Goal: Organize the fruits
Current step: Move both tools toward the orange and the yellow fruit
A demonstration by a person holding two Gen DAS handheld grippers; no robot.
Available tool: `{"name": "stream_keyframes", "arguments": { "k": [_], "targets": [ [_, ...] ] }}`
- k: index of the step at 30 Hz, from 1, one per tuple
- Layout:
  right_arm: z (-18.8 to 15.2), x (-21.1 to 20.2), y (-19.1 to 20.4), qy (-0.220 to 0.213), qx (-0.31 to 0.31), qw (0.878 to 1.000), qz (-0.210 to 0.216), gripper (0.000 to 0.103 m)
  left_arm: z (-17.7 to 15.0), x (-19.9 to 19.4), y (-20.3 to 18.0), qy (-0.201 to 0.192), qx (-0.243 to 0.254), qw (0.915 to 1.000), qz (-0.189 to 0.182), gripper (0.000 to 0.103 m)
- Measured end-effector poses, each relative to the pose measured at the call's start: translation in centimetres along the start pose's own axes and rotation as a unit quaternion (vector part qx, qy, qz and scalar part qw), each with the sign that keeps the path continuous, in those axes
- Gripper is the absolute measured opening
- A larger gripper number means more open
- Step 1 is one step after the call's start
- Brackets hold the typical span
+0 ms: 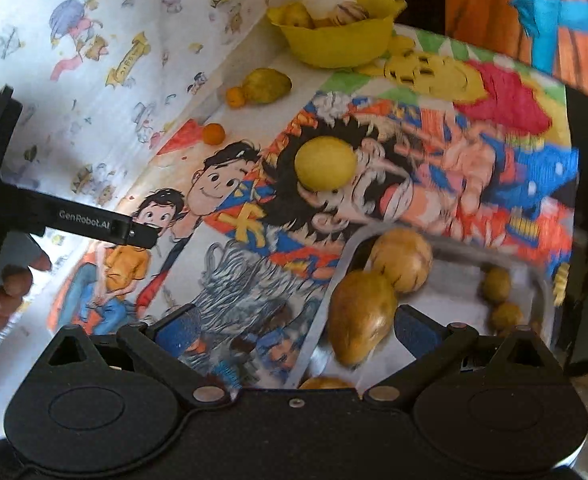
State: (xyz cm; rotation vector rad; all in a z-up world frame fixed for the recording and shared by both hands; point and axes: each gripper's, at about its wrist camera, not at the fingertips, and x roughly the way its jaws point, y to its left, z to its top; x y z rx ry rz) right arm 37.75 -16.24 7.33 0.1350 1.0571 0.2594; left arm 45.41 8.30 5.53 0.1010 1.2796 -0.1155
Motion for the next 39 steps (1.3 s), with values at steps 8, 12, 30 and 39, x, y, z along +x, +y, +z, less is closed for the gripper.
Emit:
{"name": "stream_keyframes", "arguments": {
  "k": [8, 12, 30, 39],
  "targets": [
    [5.8, 0.2, -1.5, -0.050, -0.057, 0.997, -0.031, 0.102, 1.1, 1.0, 0.1, -0.058, -0.006, 0.9981, 0.019, 0.102],
    [9.3, 1.2, -1.4, -0.066, -0.078, 0.994, -0.030, 0.102, 1.9, 1.7, -0.2, -0.082, -0.013, 0.9961, 0.027, 0.102],
    [14.4, 5.4, -0.2, -0.072, -0.122, 0.990, -0.010, 0.102, 4.4, 3.2, 0.7, -0.113, -0.029, 0.9930, 0.023, 0.102],
    [14.4, 6.3, -1.3, -0.067, -0.102, 0.992, -0.018, 0.102, 5.0, 3.8, 0.1, -0.123, -0.016, 0.9919, 0.027, 0.102]
  ]
}}
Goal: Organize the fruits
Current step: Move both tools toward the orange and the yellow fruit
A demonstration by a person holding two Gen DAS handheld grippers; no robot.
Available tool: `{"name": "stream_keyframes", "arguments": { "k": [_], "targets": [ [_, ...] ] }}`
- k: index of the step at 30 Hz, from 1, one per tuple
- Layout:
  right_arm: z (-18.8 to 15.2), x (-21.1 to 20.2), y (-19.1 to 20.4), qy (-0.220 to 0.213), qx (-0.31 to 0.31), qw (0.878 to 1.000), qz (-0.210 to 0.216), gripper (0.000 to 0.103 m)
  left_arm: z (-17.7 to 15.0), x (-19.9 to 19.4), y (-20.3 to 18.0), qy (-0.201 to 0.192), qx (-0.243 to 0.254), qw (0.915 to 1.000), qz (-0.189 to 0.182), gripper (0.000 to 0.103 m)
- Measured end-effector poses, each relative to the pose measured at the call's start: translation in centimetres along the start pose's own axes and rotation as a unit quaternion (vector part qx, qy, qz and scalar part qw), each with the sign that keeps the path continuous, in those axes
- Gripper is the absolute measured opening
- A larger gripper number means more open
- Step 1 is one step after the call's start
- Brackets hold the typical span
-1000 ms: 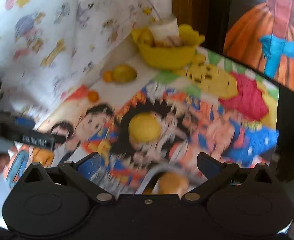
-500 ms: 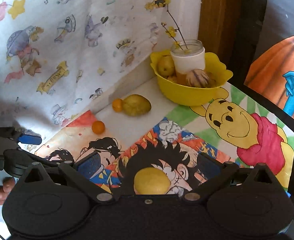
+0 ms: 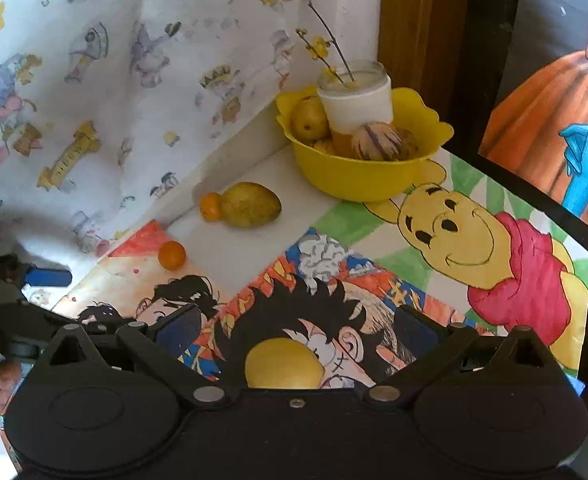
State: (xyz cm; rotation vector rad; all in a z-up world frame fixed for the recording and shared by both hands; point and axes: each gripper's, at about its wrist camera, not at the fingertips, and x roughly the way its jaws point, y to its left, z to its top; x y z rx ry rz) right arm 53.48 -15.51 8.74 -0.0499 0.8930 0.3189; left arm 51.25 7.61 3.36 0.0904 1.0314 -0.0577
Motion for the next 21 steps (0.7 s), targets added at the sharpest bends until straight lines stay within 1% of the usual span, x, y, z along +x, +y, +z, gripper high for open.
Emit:
{"name": "stream_keyframes", "arguments": {
  "k": [7, 10, 13, 21],
  "targets": [
    [-2.4, 1.0, -0.7, 0.025, 0.034, 0.999, -0.019, 0.102, 0.8, 1.2, -0.2, -0.010, 0.010, 0.9999, 0.003, 0.102],
    [-3.6, 1.8, -0.5, 0.042, 0.041, 0.998, -0.027, 0.102, 1.2, 1.8, -0.4, -0.016, 0.015, 0.9997, 0.005, 0.102],
    [-4.6, 2.7, -0.1, 0.053, 0.049, 0.997, -0.027, 0.102, 1.5, 2.6, -0.6, -0.020, 0.021, 0.9996, 0.007, 0.102],
    [-5.5, 5.5, 1.4, 0.067, 0.058, 0.995, -0.033, 0.101, 2.1, 4.7, -0.7, -0.022, 0.032, 0.9992, -0.009, 0.102]
  ]
}}
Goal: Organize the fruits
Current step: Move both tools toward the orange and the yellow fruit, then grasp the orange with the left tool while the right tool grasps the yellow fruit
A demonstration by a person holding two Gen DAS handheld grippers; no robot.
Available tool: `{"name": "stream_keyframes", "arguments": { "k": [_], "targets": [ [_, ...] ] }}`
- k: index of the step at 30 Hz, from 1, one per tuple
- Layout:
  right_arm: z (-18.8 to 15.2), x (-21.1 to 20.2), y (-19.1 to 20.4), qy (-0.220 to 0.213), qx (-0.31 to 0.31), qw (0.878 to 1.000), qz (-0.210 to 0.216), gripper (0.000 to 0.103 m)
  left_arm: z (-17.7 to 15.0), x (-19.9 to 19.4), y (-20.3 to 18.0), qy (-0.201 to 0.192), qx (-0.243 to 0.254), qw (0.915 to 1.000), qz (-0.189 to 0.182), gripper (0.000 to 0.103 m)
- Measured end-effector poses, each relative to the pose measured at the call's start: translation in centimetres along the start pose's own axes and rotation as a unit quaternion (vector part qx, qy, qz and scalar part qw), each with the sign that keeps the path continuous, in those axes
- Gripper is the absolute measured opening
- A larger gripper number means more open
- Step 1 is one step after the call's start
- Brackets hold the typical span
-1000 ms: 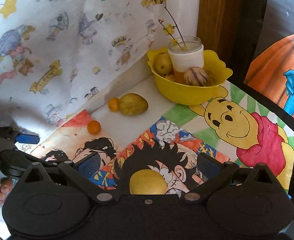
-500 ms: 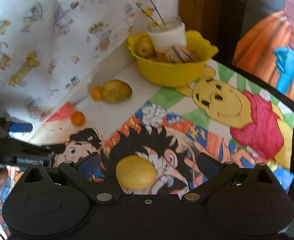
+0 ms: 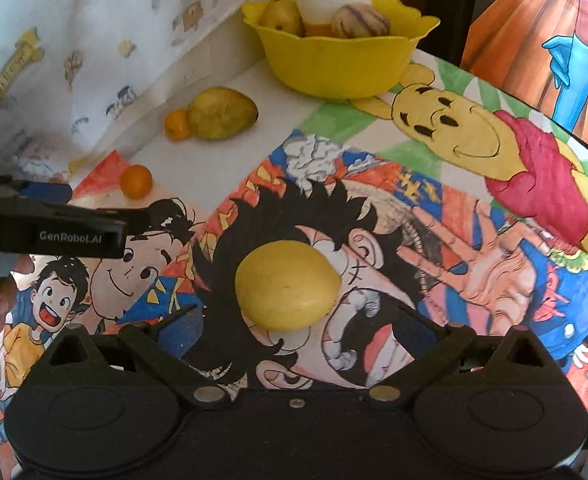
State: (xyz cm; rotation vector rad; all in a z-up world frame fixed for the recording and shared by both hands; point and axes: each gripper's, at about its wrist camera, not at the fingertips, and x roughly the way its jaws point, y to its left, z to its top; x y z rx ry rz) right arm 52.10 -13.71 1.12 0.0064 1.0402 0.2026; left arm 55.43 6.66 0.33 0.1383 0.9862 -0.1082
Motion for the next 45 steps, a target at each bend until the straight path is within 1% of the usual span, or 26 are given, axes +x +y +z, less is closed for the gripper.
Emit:
{"name": "stream_keyframes", "arguments": {
  "k": [8, 15, 24, 32, 39, 45],
  "targets": [
    [0.2, 1.5, 0.4, -0.005, 0.020, 1.000, -0.006, 0.098, 0.0, 1.1, 0.2, -0.007, 0.004, 0.9999, -0.013, 0.101],
    [0.2, 2.6, 0.9, -0.004, 0.040, 0.999, -0.010, 0.093, 0.2, 1.8, 0.2, -0.011, 0.005, 0.9996, -0.024, 0.094],
    [0.5, 3.4, 1.3, -0.013, 0.063, 0.998, -0.011, 0.089, 0.5, 2.6, 0.5, -0.011, 0.005, 0.9996, -0.027, 0.089],
    [0.7, 3.8, 1.7, -0.016, 0.078, 0.997, -0.017, 0.089, 0.8, 2.7, 0.6, -0.012, -0.004, 0.9993, -0.034, 0.084],
    [0.9, 3.8, 1.9, -0.027, 0.076, 0.997, -0.017, 0.089, 1.1, 2.8, 0.8, -0.011, -0.010, 0.9990, -0.043, 0.080],
    [1.1, 4.1, 1.9, -0.032, 0.073, 0.997, -0.019, 0.087, 1.4, 3.1, 1.2, -0.009, -0.021, 0.9987, -0.045, 0.074]
  ]
}}
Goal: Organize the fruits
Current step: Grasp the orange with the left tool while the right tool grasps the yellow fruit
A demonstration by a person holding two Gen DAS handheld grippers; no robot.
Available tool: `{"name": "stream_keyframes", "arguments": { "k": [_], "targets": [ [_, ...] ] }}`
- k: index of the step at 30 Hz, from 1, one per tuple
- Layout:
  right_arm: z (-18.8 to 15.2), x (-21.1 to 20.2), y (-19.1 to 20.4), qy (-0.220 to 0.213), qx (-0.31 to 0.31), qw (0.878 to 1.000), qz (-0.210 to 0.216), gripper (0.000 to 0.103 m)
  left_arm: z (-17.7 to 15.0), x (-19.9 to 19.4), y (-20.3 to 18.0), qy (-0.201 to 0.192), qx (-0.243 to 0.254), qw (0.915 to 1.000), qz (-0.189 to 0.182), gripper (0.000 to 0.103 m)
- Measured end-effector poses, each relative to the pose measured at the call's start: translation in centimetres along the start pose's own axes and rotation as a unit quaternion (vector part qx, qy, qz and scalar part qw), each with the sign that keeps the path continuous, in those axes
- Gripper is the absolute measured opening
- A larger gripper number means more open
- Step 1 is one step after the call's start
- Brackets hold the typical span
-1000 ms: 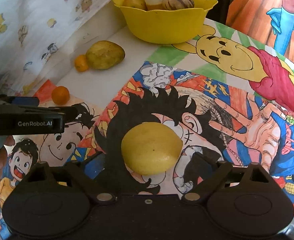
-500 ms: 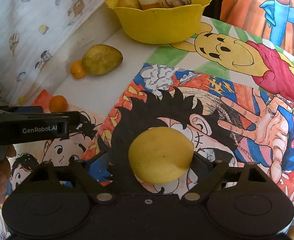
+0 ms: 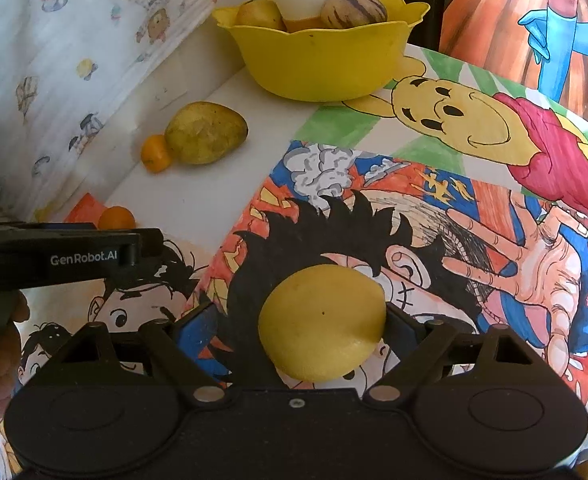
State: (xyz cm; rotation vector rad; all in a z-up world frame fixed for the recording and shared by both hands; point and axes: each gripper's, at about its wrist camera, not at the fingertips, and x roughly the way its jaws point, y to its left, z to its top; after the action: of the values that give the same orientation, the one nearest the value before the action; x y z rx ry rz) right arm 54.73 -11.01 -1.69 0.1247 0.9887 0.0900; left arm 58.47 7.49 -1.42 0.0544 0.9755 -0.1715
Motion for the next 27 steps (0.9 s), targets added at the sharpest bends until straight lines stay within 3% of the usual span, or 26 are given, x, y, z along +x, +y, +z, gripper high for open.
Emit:
{"name": "stream_keyframes", "arguments": {
  "k": [11, 18, 27],
  "targets": [
    [-0.1, 0.0, 0.3, -0.012, -0.007, 1.000, -0.012, 0.080, -0.1, 0.2, -0.2, -0.003, 0.010, 1.0000, -0.002, 0.062],
    [-0.3, 0.5, 0.1, -0.008, -0.006, 1.000, -0.027, 0.067, -0.1, 0.4, -0.5, -0.007, 0.028, 0.9994, 0.020, 0.046],
    [-0.3, 0.5, 0.7, -0.015, -0.009, 0.999, -0.037, 0.062, -0.3, 0.4, -1.2, -0.013, 0.045, 0.9985, 0.029, 0.035]
  ]
}}
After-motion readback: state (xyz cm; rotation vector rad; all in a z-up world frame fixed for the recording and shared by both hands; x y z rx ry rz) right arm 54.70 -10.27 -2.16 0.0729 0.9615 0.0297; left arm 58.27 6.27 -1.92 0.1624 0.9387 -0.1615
